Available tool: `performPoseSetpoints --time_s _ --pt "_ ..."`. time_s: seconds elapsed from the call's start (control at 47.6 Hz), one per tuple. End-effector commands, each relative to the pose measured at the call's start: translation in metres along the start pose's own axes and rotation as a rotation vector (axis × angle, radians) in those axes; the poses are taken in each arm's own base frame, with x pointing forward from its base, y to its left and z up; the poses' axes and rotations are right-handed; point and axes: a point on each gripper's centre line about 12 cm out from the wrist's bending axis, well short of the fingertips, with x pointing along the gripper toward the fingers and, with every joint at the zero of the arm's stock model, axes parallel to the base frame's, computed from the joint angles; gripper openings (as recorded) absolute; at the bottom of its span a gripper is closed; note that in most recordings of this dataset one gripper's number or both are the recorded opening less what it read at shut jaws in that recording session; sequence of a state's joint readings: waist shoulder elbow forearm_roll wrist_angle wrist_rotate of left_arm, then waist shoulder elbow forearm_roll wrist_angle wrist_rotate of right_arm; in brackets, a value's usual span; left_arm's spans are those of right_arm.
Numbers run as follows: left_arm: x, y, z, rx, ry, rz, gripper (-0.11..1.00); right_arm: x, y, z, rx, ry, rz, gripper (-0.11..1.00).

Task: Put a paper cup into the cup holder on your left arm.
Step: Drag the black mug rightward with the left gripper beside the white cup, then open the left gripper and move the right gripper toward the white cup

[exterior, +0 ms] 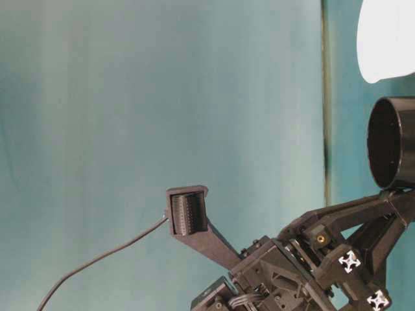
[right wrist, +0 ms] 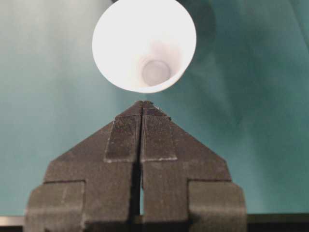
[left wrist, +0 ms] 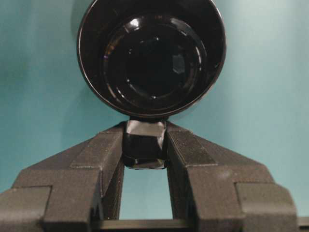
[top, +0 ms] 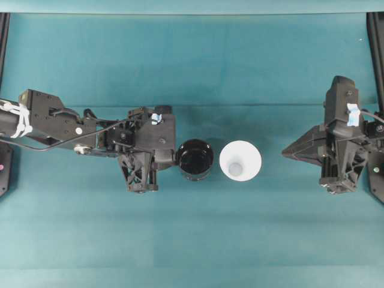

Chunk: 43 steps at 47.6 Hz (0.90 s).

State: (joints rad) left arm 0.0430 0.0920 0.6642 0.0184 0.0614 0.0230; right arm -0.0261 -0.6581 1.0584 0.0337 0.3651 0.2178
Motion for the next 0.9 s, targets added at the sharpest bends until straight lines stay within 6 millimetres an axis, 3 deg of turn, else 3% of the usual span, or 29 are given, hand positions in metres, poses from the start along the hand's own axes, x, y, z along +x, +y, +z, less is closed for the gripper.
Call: performPoseSetpoints --time_s 0.0,0.42,0.588,0.672,0.883 --pt "0.0011 0.0008 0.0042 -0.001 -0.011 0.002 0.29 -0.0015 0.0006 0.0039 0.003 -0.015 0.002 -0.04" --pt "0.0023 0.0037 0.0016 -0.010 0.013 0.006 0.31 -0.0012 -0.0008 0.0030 0.003 -0.013 -0.002 -0.04" --pt "0.0023 0.0038 0.0035 -0.004 0.000 0.007 0.77 -0.0012 -0.0008 0.0030 0.004 -0.013 -0.002 -0.04" --pt "0.0022 0.0038 0.0049 0.001 -0.007 0.007 0.94 -0.0012 -0.0008 0.0030 0.004 -0.013 -0.002 -0.04" --pt "0.0022 0.0038 0.0055 0.003 -0.009 0.007 0.92 -0.0010 -0.0017 0.0037 0.012 -0.014 -0.006 -0.04"
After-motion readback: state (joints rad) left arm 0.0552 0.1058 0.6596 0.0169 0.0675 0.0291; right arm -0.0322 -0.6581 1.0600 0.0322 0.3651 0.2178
